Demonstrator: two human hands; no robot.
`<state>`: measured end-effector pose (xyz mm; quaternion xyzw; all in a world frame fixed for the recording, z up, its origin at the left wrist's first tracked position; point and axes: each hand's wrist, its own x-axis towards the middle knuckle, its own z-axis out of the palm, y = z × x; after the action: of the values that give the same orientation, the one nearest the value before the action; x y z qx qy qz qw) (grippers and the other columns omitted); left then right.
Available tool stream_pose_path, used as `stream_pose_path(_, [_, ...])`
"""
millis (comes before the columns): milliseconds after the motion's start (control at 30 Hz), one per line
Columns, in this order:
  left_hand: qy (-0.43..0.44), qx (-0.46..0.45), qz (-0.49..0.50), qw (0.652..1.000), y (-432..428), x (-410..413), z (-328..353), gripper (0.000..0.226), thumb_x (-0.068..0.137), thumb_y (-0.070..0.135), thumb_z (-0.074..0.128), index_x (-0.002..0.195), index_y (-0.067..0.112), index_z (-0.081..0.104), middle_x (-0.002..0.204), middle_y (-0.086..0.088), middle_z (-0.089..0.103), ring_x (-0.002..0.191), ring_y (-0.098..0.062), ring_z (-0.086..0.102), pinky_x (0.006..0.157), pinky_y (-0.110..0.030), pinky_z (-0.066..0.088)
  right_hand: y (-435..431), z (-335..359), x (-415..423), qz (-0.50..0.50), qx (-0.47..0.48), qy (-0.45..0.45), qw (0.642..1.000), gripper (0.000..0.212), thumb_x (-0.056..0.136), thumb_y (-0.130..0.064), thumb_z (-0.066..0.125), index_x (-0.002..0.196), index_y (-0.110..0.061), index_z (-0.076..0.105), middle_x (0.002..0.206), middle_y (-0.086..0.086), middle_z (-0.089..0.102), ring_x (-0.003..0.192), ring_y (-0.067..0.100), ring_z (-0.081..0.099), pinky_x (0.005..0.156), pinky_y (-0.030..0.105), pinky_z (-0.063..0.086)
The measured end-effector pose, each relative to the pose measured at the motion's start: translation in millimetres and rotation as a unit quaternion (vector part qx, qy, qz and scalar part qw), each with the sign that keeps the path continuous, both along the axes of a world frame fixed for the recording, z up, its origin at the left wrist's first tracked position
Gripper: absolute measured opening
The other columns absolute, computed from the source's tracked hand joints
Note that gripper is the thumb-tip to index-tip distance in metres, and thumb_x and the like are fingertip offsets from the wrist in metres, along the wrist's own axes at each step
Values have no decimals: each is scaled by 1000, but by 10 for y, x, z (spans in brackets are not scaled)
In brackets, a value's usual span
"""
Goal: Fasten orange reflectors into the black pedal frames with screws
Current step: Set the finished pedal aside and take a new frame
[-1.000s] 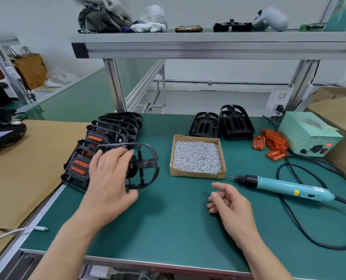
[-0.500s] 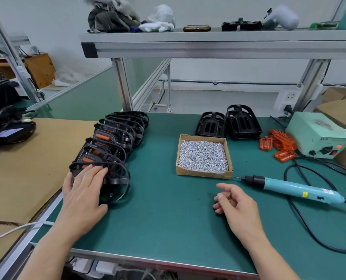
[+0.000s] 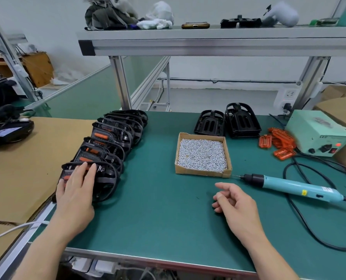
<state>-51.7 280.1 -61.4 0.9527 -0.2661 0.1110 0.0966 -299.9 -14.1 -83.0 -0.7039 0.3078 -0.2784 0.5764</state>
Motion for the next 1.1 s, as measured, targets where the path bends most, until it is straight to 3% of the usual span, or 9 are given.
stream_pose_path(200, [-4, -86, -45, 995, -13, -133, -64, 103, 59, -18, 58, 152, 18, 31, 157, -8, 23, 148, -29, 14, 121, -53, 4, 13, 8, -1, -1, 1, -4, 1000, 28, 96, 0, 60, 106, -24, 70, 82, 4, 72, 68, 15, 71, 64, 21, 56])
stream_pose_path(333, [32, -171, -96, 980, -54, -303, -66, 86, 64, 8, 51, 147, 22, 38, 154, 0, 26, 149, -21, 11, 122, -50, 2, 15, 25, -5, 0, 1, -4, 1000, 27, 96, 0, 60, 106, -23, 70, 83, 4, 72, 68, 14, 71, 64, 20, 55])
stream_pose_path(400, [38, -193, -105, 975, -79, -366, -85, 80, 65, 11, 47, 145, 19, 42, 152, 0, 30, 150, -17, 11, 123, -48, -1, 20, 25, -7, 0, 1, -5, 1000, 27, 96, 0, 60, 106, -23, 70, 83, 4, 72, 68, 14, 71, 64, 20, 55])
stream_pose_path(667, [37, -211, -89, 973, -147, -346, -112, 61, 68, 11, 45, 128, 9, 55, 145, -6, 42, 149, -20, 17, 123, -46, -3, 24, 20, -10, -2, 2, -6, 1000, 29, 96, 0, 61, 103, -27, 71, 82, 2, 72, 68, 14, 71, 63, 20, 55])
stream_pose_path(800, [44, -228, -105, 967, -92, -260, -127, 49, 69, 9, 43, 115, 14, 59, 144, -4, 43, 150, -15, 15, 124, -42, -5, 35, 26, -11, 1, 2, -7, 1000, 29, 96, 0, 60, 102, -27, 71, 82, 1, 72, 68, 14, 71, 64, 20, 55])
stream_pose_path(933, [41, -219, -122, 967, -71, -116, -118, 51, 69, 9, 45, 118, 15, 58, 147, -3, 43, 150, -9, 12, 124, -40, -4, 30, 43, -14, 2, 0, -6, 1000, 29, 96, 0, 60, 101, -27, 71, 82, 1, 72, 68, 13, 71, 64, 19, 55])
stream_pose_path(1100, [58, -237, -119, 962, -68, -79, -74, 59, 66, 10, 48, 125, 16, 47, 150, -3, 41, 149, -8, 16, 123, -53, 11, 38, 39, -26, 3, -2, -4, 1000, 28, 96, 0, 60, 101, -26, 71, 82, 1, 72, 68, 13, 71, 64, 19, 55])
